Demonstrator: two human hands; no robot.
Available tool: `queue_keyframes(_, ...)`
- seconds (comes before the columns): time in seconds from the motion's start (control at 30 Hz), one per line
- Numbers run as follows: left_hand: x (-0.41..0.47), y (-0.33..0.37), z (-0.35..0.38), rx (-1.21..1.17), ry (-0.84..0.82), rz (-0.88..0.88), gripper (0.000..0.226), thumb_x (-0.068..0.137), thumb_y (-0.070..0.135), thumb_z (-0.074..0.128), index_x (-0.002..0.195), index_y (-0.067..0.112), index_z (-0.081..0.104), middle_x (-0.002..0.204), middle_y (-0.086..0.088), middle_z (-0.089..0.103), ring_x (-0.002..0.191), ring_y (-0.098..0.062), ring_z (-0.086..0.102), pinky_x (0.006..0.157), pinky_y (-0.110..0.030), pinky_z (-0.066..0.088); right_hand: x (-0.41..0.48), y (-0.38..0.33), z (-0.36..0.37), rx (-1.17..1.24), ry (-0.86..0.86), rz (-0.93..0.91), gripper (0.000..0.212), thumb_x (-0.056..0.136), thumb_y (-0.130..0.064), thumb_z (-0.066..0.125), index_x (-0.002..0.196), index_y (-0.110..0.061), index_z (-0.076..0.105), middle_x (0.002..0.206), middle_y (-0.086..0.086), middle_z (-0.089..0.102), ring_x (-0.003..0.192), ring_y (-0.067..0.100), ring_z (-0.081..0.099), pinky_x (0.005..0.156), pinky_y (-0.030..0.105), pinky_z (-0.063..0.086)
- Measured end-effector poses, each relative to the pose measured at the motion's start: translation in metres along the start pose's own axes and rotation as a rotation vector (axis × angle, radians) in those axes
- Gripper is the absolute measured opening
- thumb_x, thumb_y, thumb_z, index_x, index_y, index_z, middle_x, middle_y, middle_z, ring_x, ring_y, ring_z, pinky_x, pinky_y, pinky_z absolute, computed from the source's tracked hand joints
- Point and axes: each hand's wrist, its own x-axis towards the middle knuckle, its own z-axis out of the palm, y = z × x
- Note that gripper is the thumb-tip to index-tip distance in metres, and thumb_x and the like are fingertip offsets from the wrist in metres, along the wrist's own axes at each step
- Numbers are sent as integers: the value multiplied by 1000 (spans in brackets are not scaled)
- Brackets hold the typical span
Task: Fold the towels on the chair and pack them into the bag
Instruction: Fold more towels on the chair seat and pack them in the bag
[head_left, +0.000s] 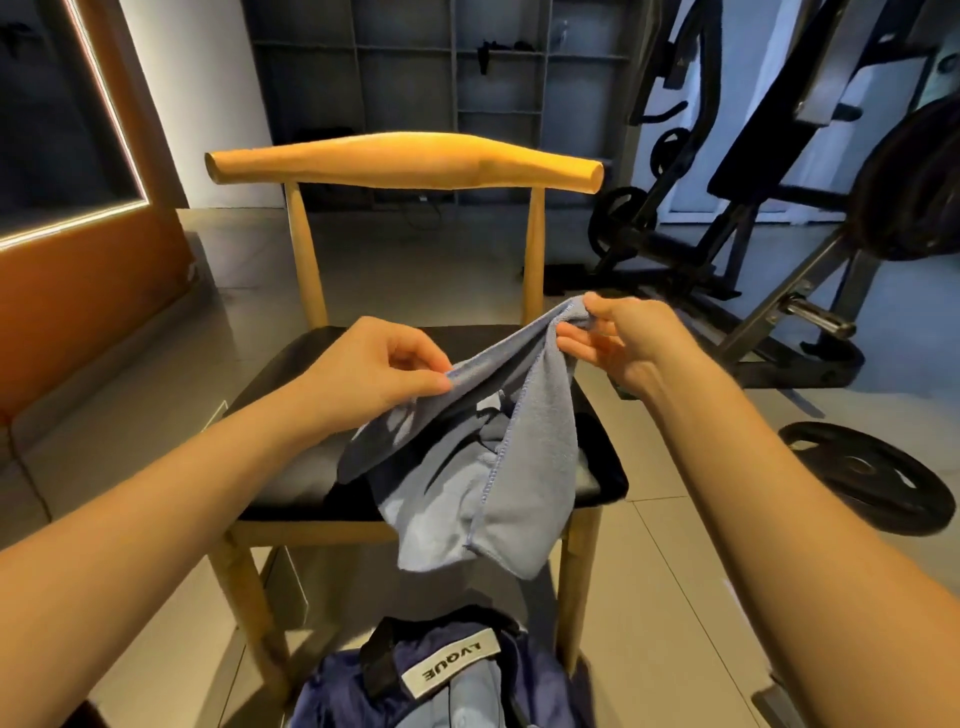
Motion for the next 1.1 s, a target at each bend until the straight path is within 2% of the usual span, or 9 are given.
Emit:
queue_keyframes(0.17, -8, -14, 15, 270, -204, -83, 10, 87, 13, 77, 80, 19, 74, 73, -1, 74, 62, -8, 65, 69, -26, 57, 18, 11, -20, 249, 81, 122, 16, 104, -14, 56, 115, -4, 62, 97, 19, 71, 87, 28, 76, 76, 41, 64)
queue_keyframes(0.3, -14, -16, 41, 417, -69, -47, 12, 86, 16, 66, 77, 23, 62, 70, 3, 65, 66, -16, 61, 68, -44, 57, 35, 26, -31, 263, 141, 124, 22, 103, -13, 58, 123, -4, 60, 101, 20, 70, 89, 28, 75, 80, 43, 64)
queue_keyframes(0.4, -21, -13, 66, 352, 60, 60, 14, 91, 19, 65, 95, 28, 54, 77, 8, 64, 68, -14, 61, 64, -41, 55, 47, 36, -40, 249, 209, 100, 24, 101, -11, 59, 124, -4, 60, 106, 21, 71, 91, 27, 76, 78, 40, 64)
queue_keyframes(0.47, -24, -16, 78, 331, 62, 174, 18, 96, 22, 66, 102, 30, 51, 79, 10, 65, 67, -12, 60, 63, -38, 53, 52, 40, -47, 246, 242, 84, 24, 101, -10, 58, 124, -5, 61, 112, 21, 71, 86, 26, 75, 65, 35, 64)
queue_keyframes(0.6, -27, -31, 88, 420, -26, 323, 8, 94, 16, 69, 93, 24, 69, 82, 13, 65, 72, -5, 53, 69, -30, 49, 57, 43, -59, 260, 265, 88, 21, 102, -7, 55, 123, -3, 59, 113, 22, 70, 85, 26, 74, 64, 36, 64)
queue_keyframes(0.7, -28, -34, 99, 421, 8, 261, 9, 90, 13, 72, 91, 20, 77, 85, 9, 70, 73, -4, 54, 72, -27, 48, 58, 47, -62, 241, 262, 86, 25, 103, -8, 54, 127, -3, 58, 112, 22, 70, 86, 26, 74, 70, 37, 64)
queue_keyframes(0.77, -28, -30, 103, 415, 51, 182, 4, 86, 24, 77, 84, 21, 76, 80, 9, 68, 68, -6, 53, 68, -21, 45, 58, 48, -62, 238, 254, 85, 24, 103, -9, 54, 126, -3, 58, 112, 23, 70, 88, 26, 75, 71, 37, 64)
queue_keyframes(0.83, -29, -29, 109, 436, 65, 116, 19, 82, 37, 81, 77, 21, 72, 77, 11, 61, 67, -4, 50, 62, -13, 35, 59, 48, -62, 239, 251, 81, 20, 103, -8, 53, 122, -3, 59, 111, 23, 70, 93, 27, 75, 74, 38, 64)
queue_keyframes(1.1, -31, -25, 120, 473, 121, 21, 27, 80, 44, 82, 74, 18, 75, 87, 6, 60, 79, -12, 56, 71, -31, 46, 55, 45, -62, 256, 238, 69, 28, 101, -7, 57, 128, 0, 57, 110, 23, 72, 93, 28, 76, 72, 38, 65)
